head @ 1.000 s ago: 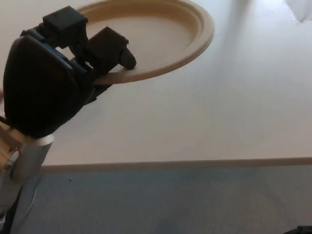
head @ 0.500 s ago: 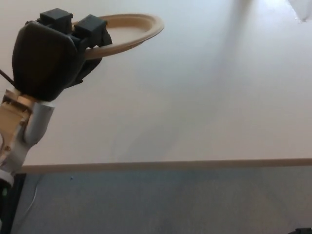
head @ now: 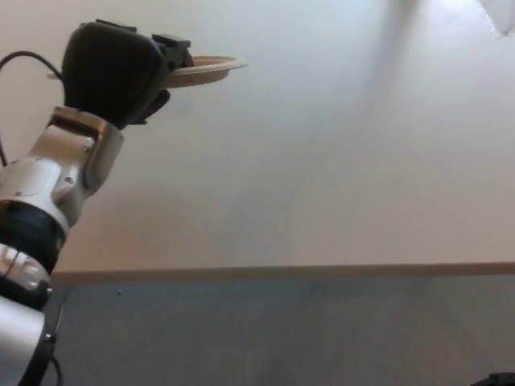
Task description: A person passes a plate to the robot and the robot grabs it with its left hand and places it at the centre of the table infront of it
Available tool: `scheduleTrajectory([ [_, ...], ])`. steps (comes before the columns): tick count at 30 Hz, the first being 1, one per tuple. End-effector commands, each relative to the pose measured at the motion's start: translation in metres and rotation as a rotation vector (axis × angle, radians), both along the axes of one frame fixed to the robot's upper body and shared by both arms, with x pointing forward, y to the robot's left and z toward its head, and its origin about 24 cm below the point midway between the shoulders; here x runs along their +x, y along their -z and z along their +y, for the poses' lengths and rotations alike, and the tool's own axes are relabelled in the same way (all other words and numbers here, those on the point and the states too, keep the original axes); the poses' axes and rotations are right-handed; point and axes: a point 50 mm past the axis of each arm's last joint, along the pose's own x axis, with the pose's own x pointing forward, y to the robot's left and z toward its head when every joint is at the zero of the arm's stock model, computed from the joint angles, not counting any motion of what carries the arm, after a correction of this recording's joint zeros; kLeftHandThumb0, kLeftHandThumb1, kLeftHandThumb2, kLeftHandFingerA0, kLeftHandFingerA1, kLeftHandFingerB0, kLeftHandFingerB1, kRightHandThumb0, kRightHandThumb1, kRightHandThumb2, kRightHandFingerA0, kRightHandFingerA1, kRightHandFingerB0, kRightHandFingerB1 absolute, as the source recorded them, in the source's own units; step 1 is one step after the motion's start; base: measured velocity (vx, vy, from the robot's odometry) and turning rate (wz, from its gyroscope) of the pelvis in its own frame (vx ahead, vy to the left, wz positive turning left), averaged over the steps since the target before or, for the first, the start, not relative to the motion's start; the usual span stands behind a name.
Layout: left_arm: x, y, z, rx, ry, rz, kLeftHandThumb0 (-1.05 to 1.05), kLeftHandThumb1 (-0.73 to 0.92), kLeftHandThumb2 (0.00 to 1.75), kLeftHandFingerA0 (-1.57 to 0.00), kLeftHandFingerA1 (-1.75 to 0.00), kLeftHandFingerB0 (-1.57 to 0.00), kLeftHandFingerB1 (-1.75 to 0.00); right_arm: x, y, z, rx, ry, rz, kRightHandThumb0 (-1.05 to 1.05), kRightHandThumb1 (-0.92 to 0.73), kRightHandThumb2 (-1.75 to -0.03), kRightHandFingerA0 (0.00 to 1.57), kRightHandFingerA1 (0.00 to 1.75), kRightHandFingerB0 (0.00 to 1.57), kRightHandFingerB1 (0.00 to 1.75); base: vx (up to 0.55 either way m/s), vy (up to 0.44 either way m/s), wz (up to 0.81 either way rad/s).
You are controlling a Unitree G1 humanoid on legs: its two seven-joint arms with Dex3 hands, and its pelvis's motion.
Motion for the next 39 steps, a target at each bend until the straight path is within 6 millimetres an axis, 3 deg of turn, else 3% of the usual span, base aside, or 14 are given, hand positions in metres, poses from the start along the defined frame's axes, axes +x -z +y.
scheduleTrajectory([
  [1, 0.006, 0.002, -0.028, 0.065, 0.021, 0.050, -0.34, 0.65, 0.63, -0.90, -1.52, -0.77, -0.47, 0.003, -0.006, -0.008, -0.021, -0.008, -0.015, -0.63, -0.77, -0.63, 0.74, 0.66, 0.60, 0.54, 0.00, 0.000, 0.00],
  [7, 0.003, 0.011, -0.050, 0.154, 0.080, 0.066, -0.41, 0.53, 0.73, -0.98, -1.41, -0.68, -0.53, 0.007, -0.010, -0.010, -0.034, -0.012, -0.027, -0.65, -0.77, -0.63, 0.74, 0.68, 0.61, 0.55, 0.00, 0.000, 0.00],
  [11, -0.004, 0.028, -0.061, 0.185, 0.116, 0.092, -0.27, 0.66, 0.63, -0.91, -1.52, -0.64, -0.42, 0.008, -0.010, -0.008, -0.018, -0.003, -0.034, -0.62, -0.76, -0.63, 0.72, 0.67, 0.59, 0.53, 0.00, 0.000, 0.00],
  [17, -0.001, 0.037, -0.054, 0.226, 0.047, 0.179, -0.25, 0.68, 0.63, -0.74, -1.52, -0.73, -0.46, 0.013, -0.013, -0.008, -0.015, -0.008, -0.040, -0.63, -0.75, -0.63, 0.75, 0.66, 0.56, 0.53, 0.00, 0.000, 0.00],
  [22, 0.004, 0.035, -0.045, 0.178, -0.007, 0.258, -0.24, 0.65, 0.59, -0.79, -1.34, -0.78, -0.49, 0.016, -0.014, -0.008, -0.021, -0.006, -0.038, -0.65, -0.75, -0.63, 0.76, 0.66, 0.53, 0.52, 0.00, 0.000, 0.00],
  [23, 0.006, 0.034, -0.040, 0.163, -0.034, 0.294, -0.23, 0.69, 0.61, -0.82, -1.16, -0.74, -0.46, 0.017, -0.016, -0.009, -0.034, -0.010, -0.044, -0.65, -0.75, -0.63, 0.75, 0.65, 0.53, 0.52, 0.00, 0.000, 0.00],
  [27, 0.007, 0.034, -0.036, 0.084, -0.060, 0.321, -0.29, 0.73, 0.62, -0.83, -1.23, -0.58, -0.41, 0.018, -0.016, -0.009, -0.027, -0.005, -0.041, -0.64, -0.75, -0.63, 0.73, 0.65, 0.52, 0.52, 0.00, 0.000, 0.00],
  [28, 0.009, 0.034, -0.035, 0.040, -0.099, 0.385, -0.53, 0.52, 0.79, -0.60, -0.63, -0.19, -0.40, 0.020, -0.017, -0.008, -0.023, -0.011, -0.047, -0.63, -0.74, -0.63, 0.75, 0.66, 0.56, 0.53, 0.00, 0.000, 0.00],
  [29, 0.010, 0.033, -0.036, 0.034, -0.118, 0.420, -0.74, 0.44, 0.76, -0.08, -0.39, -0.02, -0.18, 0.020, -0.017, -0.008, -0.027, -0.014, -0.048, -0.62, -0.76, -0.63, 0.75, 0.65, 0.61, 0.53, 0.00, 0.000, 0.00],
  [31, 0.012, 0.029, -0.038, 0.035, -0.143, 0.470, -0.74, 0.43, 0.86, 0.00, -0.24, 0.00, -0.15, 0.021, -0.018, -0.008, -0.033, -0.019, -0.051, -0.62, -0.76, -0.63, 0.74, 0.65, 0.61, 0.54, 0.00, 0.000, 0.00],
  [32, 0.013, 0.026, -0.039, 0.035, -0.145, 0.494, -0.90, 0.58, 0.58, 0.00, -0.20, 0.00, -0.11, 0.022, -0.019, -0.008, -0.030, -0.019, -0.057, -0.62, -0.76, -0.63, 0.73, 0.65, 0.58, 0.54, 0.00, 0.000, 0.00],
  [33, 0.014, 0.024, -0.039, 0.028, -0.144, 0.515, -0.90, 0.58, 0.58, 0.00, -0.20, 0.00, -0.11, 0.022, -0.020, -0.008, -0.027, -0.018, -0.061, -0.62, -0.76, -0.63, 0.73, 0.65, 0.58, 0.54, 0.00, 0.000, 0.00],
  [34, 0.015, 0.020, -0.041, 0.007, -0.139, 0.533, -0.94, 0.52, 0.95, -0.01, -0.06, 0.00, 0.00, 0.023, -0.020, -0.009, -0.025, -0.015, -0.064, -0.64, -0.76, -0.63, 0.71, 0.64, 0.58, 0.54, 0.00, 0.000, 0.00],
  [39, 0.015, 0.011, -0.046, 0.020, -0.113, 0.552, -1.02, 0.57, 1.04, -0.01, -0.04, 0.00, 0.00, 0.026, -0.022, -0.008, -0.026, -0.018, -0.069, -0.64, -0.76, -0.62, 0.71, 0.65, 0.59, 0.54, 0.00, 0.000, 0.00],
])
